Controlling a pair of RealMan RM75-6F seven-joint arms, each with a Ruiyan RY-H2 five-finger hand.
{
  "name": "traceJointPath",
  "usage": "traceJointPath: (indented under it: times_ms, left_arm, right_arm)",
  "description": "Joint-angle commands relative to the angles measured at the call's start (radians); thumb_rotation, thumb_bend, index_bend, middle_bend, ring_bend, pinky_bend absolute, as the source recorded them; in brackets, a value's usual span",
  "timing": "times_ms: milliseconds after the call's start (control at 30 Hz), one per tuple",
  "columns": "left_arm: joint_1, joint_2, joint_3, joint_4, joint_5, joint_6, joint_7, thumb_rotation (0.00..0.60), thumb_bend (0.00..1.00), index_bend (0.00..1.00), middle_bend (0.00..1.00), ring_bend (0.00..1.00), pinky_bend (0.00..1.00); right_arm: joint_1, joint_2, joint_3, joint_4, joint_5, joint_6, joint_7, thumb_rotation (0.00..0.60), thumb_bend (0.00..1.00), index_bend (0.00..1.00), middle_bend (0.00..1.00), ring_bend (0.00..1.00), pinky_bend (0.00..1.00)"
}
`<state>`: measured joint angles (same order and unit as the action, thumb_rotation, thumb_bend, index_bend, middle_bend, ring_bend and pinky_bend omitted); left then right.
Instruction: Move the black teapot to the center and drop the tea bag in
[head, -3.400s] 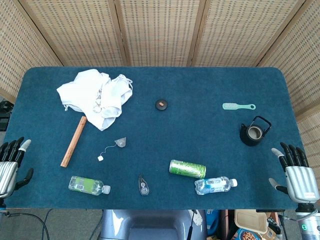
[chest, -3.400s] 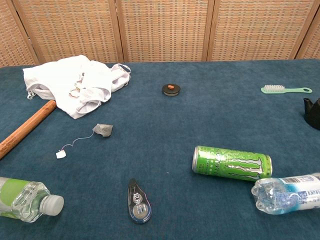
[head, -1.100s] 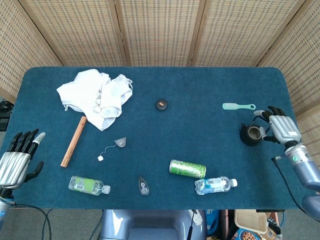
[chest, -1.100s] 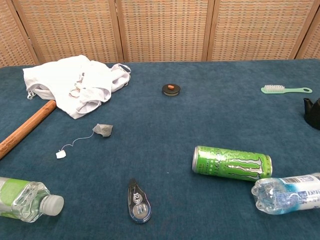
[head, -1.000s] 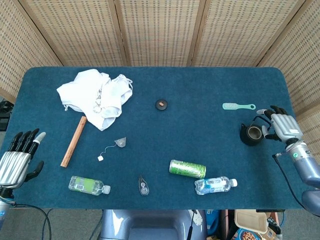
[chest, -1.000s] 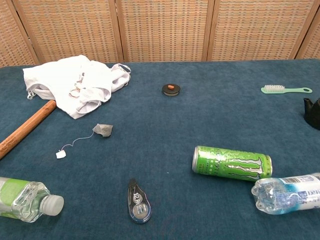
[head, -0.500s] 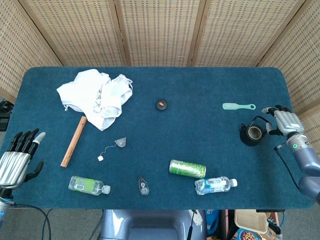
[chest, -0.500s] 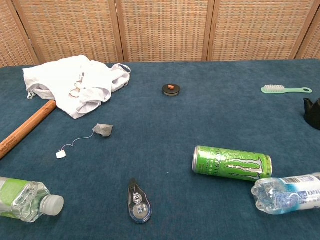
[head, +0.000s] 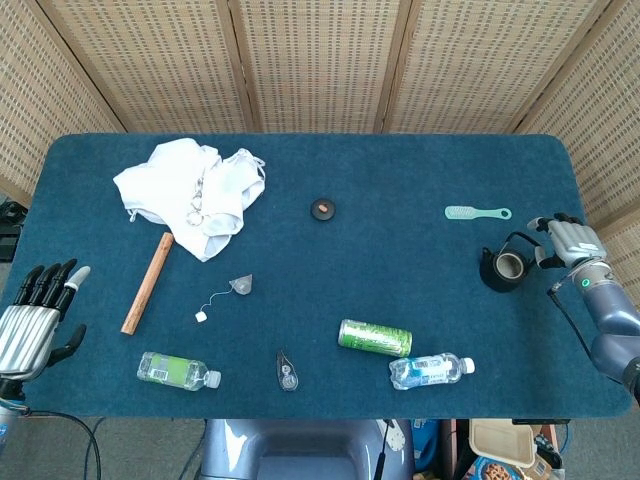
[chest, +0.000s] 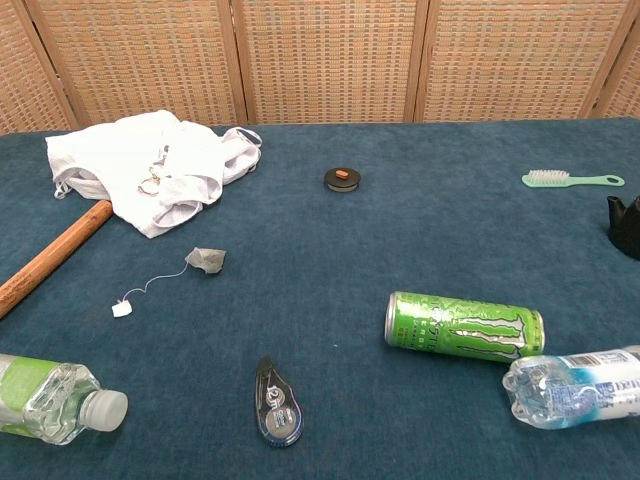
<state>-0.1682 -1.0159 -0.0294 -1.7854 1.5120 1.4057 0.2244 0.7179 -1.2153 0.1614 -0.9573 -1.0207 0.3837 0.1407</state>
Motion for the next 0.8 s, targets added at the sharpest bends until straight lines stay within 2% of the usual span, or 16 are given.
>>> traceJointPath:
  times_ms: [33,433,800]
  left_arm:
    - [0.002,0.001,0.001,-0.002,0.001,0.002,0.002,0.6,0.43,0.0,0.0,0.0,0.0]
    - [0.008,0.004,0.006,-0.006,0.0,0.006,0.003,0.6,0.43,0.0,0.0,0.0,0.0]
    - [0.006,0.001,0.009,0.0,-0.004,-0.003,-0.002,0.6,0.43,0.0,0.0,0.0,0.0]
  right_arm:
    - [0.02,-0.024,-0.013,0.043,0.018,-0.035,-0.015,0.599,0.75,0.25,0.31,0.07,0.11]
    - [0.054,-0.075,-0.031,0.146,0.043,-0.107,-0.03,0.598,0.75,0.25,0.31,0.07,0.11]
    - [0.082,-0.094,-0.049,0.189,0.047,-0.166,-0.039,0.599,0.75,0.25,0.31,0.07,0.11]
